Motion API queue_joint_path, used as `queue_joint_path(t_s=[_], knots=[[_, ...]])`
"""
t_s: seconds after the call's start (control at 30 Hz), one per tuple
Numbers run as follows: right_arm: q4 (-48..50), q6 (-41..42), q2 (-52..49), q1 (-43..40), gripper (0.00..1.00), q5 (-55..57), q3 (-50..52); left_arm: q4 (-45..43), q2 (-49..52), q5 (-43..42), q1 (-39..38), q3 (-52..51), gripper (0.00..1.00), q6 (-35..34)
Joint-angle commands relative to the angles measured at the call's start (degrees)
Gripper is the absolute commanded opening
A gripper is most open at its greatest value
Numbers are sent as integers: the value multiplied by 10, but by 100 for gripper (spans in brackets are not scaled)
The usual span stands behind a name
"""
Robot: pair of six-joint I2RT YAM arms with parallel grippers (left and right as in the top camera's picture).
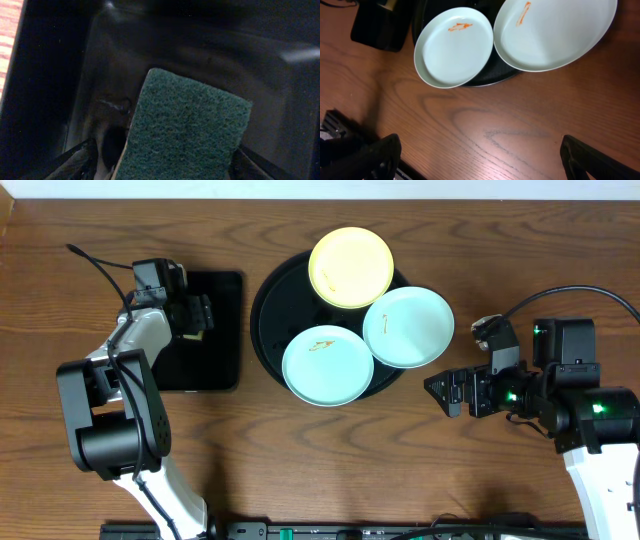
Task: Clean dirty plates on tray and stack at the side
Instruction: 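Reach the right gripper to the rim of the right pale green plate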
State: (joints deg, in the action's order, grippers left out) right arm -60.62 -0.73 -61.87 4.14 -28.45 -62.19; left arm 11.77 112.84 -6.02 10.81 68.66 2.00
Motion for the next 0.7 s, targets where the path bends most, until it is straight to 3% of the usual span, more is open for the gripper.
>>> queue_joint_path(t_s=[0.0,0.17,0.27,0.47,0.67], knots=[[-1,-11,0,4,99,2,-6,11,2,5,0,4,79,10],[-14,-11,0,4,99,2,-6,47,2,5,0,4,73,9],[-27,-11,-3,4,81,2,-6,53,2,-4,0,4,72,7],[-33,42,-26,38,73,2,2,53,-9,-47,0,4,68,3],[32,114,-84,124,76,56,41,54,-19,-50,0,4,69,3]])
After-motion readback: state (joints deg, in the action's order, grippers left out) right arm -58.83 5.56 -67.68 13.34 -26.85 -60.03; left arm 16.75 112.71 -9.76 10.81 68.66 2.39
